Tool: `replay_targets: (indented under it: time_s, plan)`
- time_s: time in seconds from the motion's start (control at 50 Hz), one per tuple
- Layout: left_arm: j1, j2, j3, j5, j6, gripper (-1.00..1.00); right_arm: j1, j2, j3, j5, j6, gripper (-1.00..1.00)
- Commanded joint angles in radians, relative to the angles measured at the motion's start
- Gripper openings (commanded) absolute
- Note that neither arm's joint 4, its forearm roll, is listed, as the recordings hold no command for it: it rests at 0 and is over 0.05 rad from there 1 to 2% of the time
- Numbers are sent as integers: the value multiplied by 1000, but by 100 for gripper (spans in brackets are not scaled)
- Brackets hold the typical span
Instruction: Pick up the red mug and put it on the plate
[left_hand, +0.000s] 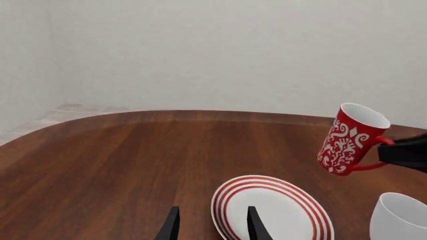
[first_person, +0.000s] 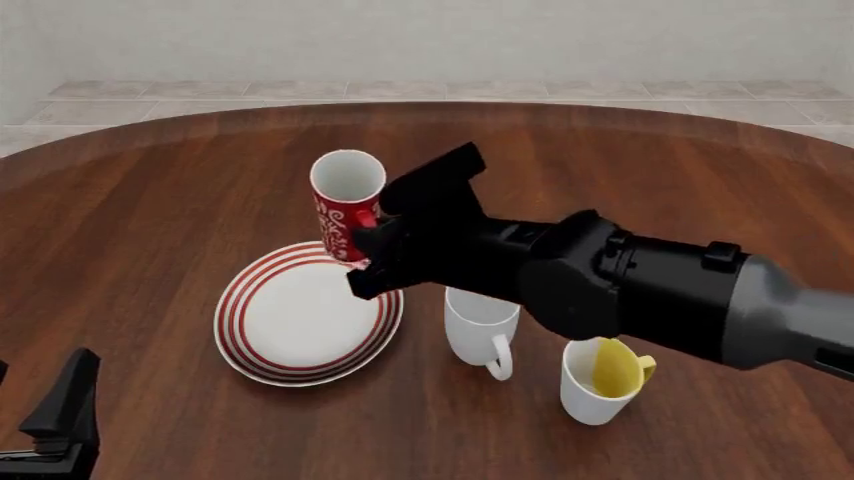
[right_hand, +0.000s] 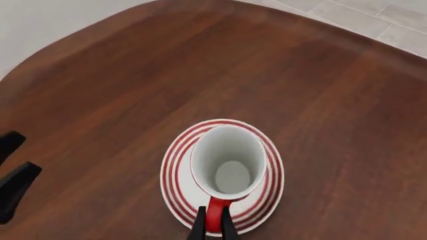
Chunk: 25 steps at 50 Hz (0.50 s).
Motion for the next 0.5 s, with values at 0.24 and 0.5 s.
replay_targets:
  time_s: [0.24, 0.5]
  plan:
    - [-3, 0, 0, -1, 3, 100, 56, 47, -9, -9, 9, -100]
    - [-2, 0, 7, -7, 2, 100, 80, 78, -14, -13, 7, -100]
